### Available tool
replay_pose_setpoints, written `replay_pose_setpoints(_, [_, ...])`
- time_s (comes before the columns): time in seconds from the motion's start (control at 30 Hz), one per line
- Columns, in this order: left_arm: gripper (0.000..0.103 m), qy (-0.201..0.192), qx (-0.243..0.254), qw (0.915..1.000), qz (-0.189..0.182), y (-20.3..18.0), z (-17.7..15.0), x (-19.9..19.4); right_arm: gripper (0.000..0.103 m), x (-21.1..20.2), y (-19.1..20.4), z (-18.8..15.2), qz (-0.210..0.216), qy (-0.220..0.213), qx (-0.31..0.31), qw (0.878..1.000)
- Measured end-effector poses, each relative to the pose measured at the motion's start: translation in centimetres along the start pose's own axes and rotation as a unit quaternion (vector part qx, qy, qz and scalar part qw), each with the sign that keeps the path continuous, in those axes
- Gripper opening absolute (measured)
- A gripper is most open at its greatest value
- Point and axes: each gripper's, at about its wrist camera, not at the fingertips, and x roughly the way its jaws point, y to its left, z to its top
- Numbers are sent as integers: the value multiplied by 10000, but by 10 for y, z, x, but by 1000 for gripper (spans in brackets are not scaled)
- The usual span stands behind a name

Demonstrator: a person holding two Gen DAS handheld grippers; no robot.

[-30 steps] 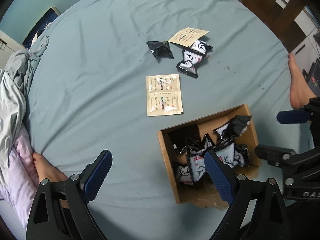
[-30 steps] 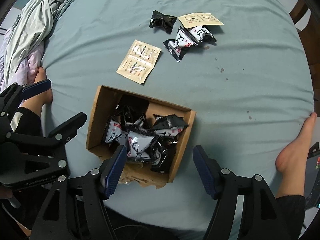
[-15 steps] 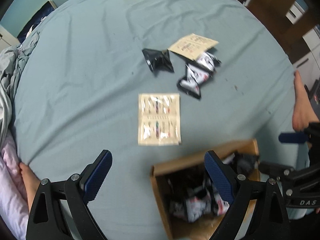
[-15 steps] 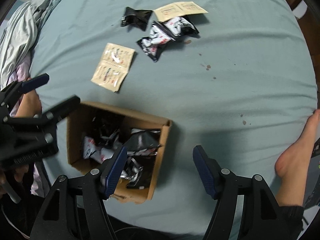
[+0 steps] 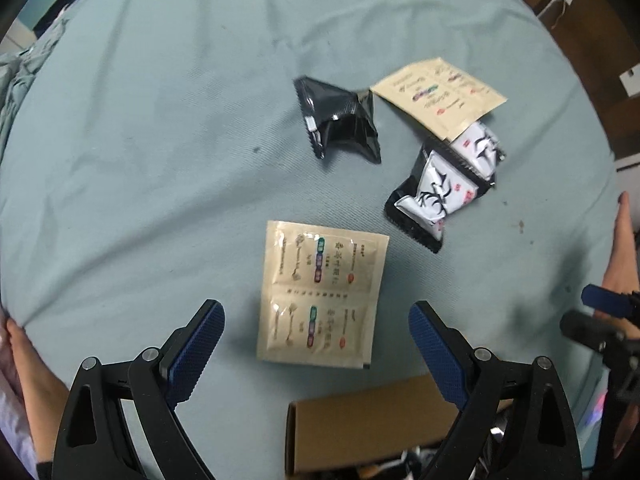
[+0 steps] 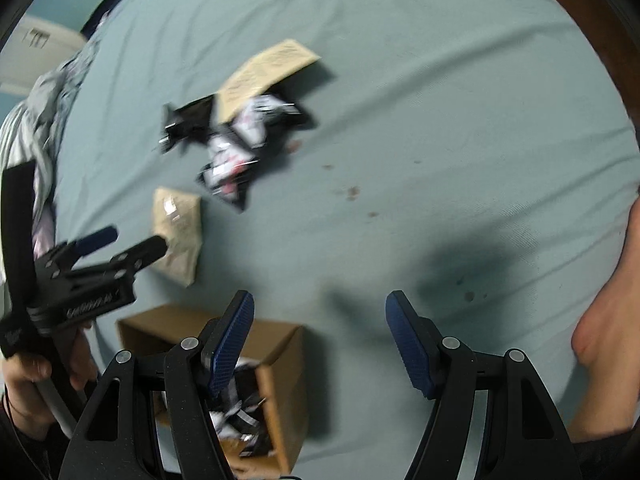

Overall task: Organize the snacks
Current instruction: 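Move both grippers over the remaining pile, then grasp a beige sachet with the left gripper while the right grasps a white packet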

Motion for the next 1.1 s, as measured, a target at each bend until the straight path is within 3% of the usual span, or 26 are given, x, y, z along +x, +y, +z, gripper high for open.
replay_pose_setpoints(0.23, [95,507,195,9985,66,-4,12,46,68,34,-28,12,-23,337,432,9985])
replay_pose_setpoints(0.33, [103,449,486,9976,178,-11,10,54,68,36,-24,15,-11,338,373,9987])
replay_pose_setpoints(0.4, [103,424,725,9956,408,-21,9,56,68,35,-18,18,25,305,291,9991])
replay_pose_setpoints(0.5, [98,433,726,9958,339,-23,10,57,68,31,-8,19,-15,177,95,9998])
replay_pose_setpoints(0.57, [77,279,630,9972,297,-19,10,53,68,28,0,17,-24,129,-32,9999])
replay_pose_setpoints(0.6, [75,211,644,9974,245,-18,10,48,68,27,2,16,-30,109,-91,9999])
replay_pose_setpoints(0.63, [67,189,689,9973,174,-17,9,44,68,25,5,16,-68,87,-173,9998])
replay_pose_setpoints(0.83, [65,-127,630,9976,-251,-4,-2,21,68,12,13,14,-139,-48,-319,9994])
replay_pose_setpoints(1.0, [65,-589,645,9951,-467,-5,-12,-24,68,2,22,20,154,-294,-358,9988])
replay_pose_setpoints(1.1, [65,-676,601,9938,-650,-4,-21,-46,68,7,26,25,297,-359,-340,9983])
